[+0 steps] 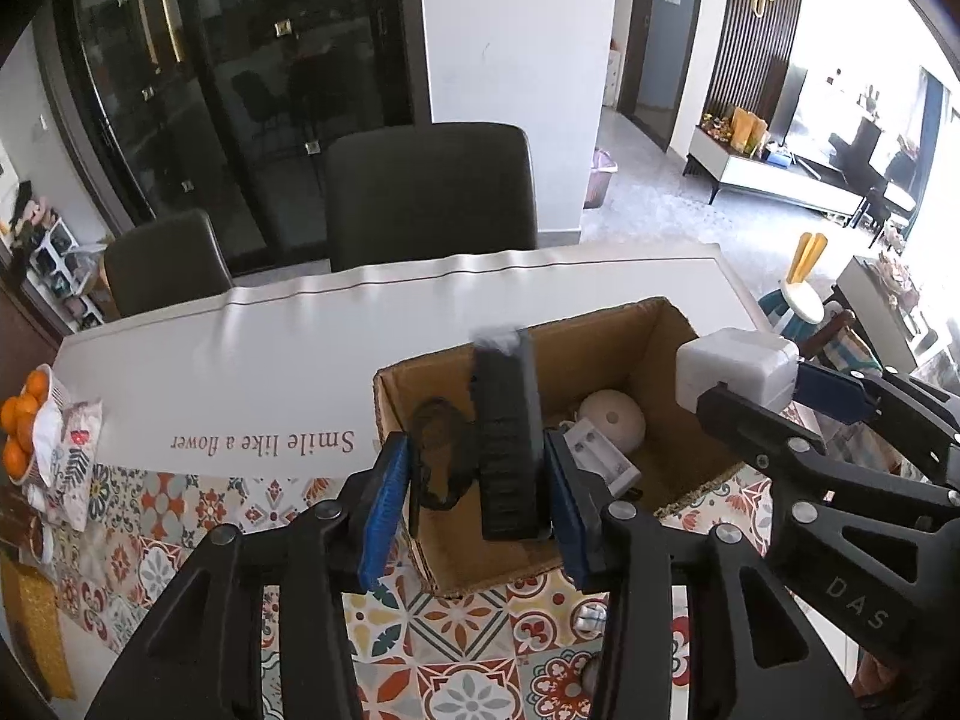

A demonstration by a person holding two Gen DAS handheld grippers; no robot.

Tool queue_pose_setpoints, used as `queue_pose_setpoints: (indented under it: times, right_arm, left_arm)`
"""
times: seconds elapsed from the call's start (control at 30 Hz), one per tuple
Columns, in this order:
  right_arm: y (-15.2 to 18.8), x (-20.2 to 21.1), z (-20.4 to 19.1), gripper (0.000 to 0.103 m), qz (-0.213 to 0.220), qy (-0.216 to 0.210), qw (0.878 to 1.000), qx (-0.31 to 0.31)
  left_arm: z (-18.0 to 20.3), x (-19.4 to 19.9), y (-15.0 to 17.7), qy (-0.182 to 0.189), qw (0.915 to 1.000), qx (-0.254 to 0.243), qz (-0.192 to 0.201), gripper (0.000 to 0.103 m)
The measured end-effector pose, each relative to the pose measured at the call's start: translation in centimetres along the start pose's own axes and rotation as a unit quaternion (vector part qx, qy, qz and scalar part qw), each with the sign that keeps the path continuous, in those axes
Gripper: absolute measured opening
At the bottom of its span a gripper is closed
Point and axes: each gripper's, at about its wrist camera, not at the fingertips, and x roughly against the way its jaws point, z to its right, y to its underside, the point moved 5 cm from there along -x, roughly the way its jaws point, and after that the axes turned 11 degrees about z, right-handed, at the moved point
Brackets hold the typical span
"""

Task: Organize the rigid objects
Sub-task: 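Open both grippers to drop the adapter and power bank into the box, then withdraw both grippers from the box toward the remaining items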

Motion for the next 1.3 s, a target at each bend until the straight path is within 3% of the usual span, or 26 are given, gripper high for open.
queue_pose_setpoints:
  times: [0.13,0.27,0.53,0.63,0.67,0.97,1.3]
  right_arm:
    - [0.0,-0.4,0.0,0.046,-0.005,0.001,1.0,-0.004]
    - [0.1,-0.8,0.0,0.045,-0.01,0.0,1.0,-0.004]
    - [-0.3,-1.1,-0.6,0.047,-0.016,-0.012,1.0,-0.008]
    - [-0.6,-0.5,-0.7,0.069,-0.001,0.004,1.0,0.0]
    - [-0.7,-0.2,-0.7,0.07,0.004,0.009,1.0,0.001]
    - [-0.2,2.9,-0.9,0.07,0.016,0.01,1.0,0.0]
    - [2.2,6.5,-1.3,0.074,0.025,0.015,1.0,0.0]
  left_arm:
    - [-0.2,-0.2,0.0,-0.01,0.9999,-0.003,-0.001,0.051]
    - [-1.0,0.4,-0.2,-0.028,0.9996,0.0,0.011,0.065]
    - [-2.6,2.0,-0.1,-0.051,0.9984,0.008,0.025,0.079]
    - [-3.3,2.9,0.0,-0.059,0.9976,0.011,0.034,0.082]
    - [-3.4,3.2,0.0,-0.061,0.9974,0.012,0.036,0.084]
    - [-4.0,6.6,1.1,-0.073,0.9956,0.019,0.056,0.092]
    - [-4.1,9.6,3.8,-0.068,0.9949,0.039,0.064,0.093]
